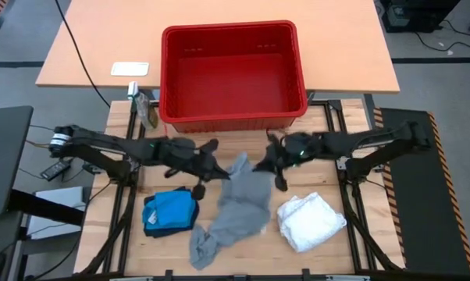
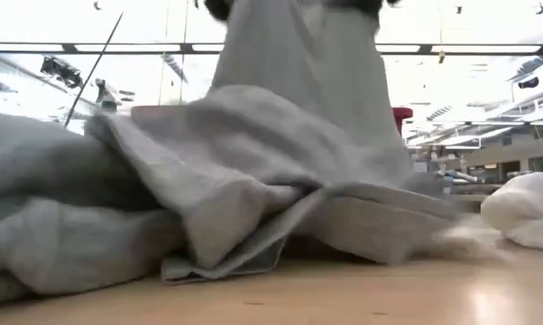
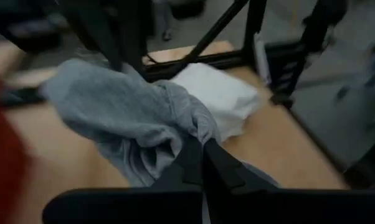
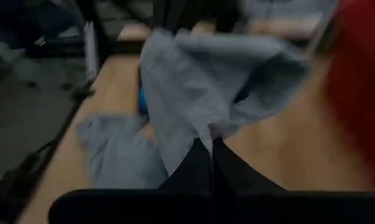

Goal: Fold laundry
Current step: Fold the gray shirt

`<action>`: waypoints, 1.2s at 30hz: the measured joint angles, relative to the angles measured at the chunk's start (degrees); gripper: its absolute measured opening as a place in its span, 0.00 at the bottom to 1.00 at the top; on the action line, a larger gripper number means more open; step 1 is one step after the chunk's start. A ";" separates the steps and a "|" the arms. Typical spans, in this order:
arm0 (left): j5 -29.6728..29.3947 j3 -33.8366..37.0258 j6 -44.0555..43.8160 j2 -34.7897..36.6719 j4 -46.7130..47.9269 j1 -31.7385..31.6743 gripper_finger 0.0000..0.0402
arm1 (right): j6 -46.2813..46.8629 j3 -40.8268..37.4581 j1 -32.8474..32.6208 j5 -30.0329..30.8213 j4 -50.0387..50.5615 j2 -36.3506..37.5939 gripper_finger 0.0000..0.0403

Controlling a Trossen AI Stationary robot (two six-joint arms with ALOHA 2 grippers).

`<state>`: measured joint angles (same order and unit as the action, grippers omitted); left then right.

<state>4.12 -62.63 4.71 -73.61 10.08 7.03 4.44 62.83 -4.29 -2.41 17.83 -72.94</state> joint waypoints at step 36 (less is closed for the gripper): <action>-14.42 -69.16 7.11 -18.54 53.57 4.82 0.00 | -5.67 70.88 -9.60 19.46 54.01 -18.90 0.01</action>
<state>-10.30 -131.79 11.82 -92.16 63.65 11.86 -1.24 133.71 -13.88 17.05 71.84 -91.84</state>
